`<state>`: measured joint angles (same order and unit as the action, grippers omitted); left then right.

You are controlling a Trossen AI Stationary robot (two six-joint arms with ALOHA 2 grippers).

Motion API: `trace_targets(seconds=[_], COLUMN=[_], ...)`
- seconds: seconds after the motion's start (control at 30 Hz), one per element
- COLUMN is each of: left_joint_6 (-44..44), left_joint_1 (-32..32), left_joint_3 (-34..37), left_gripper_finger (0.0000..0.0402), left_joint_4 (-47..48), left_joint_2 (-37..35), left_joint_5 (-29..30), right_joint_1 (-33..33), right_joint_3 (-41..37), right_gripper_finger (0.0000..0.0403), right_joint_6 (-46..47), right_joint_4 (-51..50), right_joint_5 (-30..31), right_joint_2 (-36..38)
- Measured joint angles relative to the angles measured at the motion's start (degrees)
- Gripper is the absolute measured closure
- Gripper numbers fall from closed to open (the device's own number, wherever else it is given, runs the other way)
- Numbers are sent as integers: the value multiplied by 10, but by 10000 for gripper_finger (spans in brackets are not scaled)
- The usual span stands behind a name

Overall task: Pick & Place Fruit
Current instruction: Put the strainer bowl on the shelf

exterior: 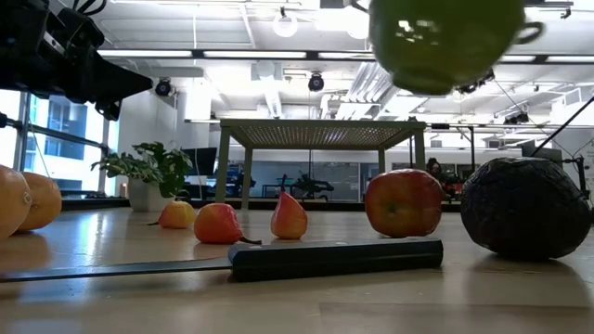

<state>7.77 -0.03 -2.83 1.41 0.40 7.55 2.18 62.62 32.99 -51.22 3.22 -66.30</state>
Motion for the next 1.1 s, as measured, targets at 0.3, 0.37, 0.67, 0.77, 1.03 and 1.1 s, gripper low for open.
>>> trace_targets(seconds=[0.3,0.37,0.67,0.77,1.03,1.1], left_joint_6=[0,0,0,0,0,0], left_joint_1=[0,0,0,0,0,0], left_joint_3=[0,0,0,0,0,0], left_gripper_finger=[401,401,401,401,401,401], left_joint_4=[0,0,0,0,0,0], left_joint_2=[0,0,0,0,0,0], left_joint_5=[0,0,0,0,0,0], right_joint_1=[-83,-104,-203,-239,-338,-358], right_joint_3=[60,71,119,136,197,210], right_gripper_finger=[397,397,397,397,397,396], right_joint_6=[-2,-3,-32,-39,-42,-41], right_joint_4=[13,18,38,39,44,44], right_joint_5=[14,12,8,7,-24,-34], right_joint_2=[0,0,0,0,-30,-42])
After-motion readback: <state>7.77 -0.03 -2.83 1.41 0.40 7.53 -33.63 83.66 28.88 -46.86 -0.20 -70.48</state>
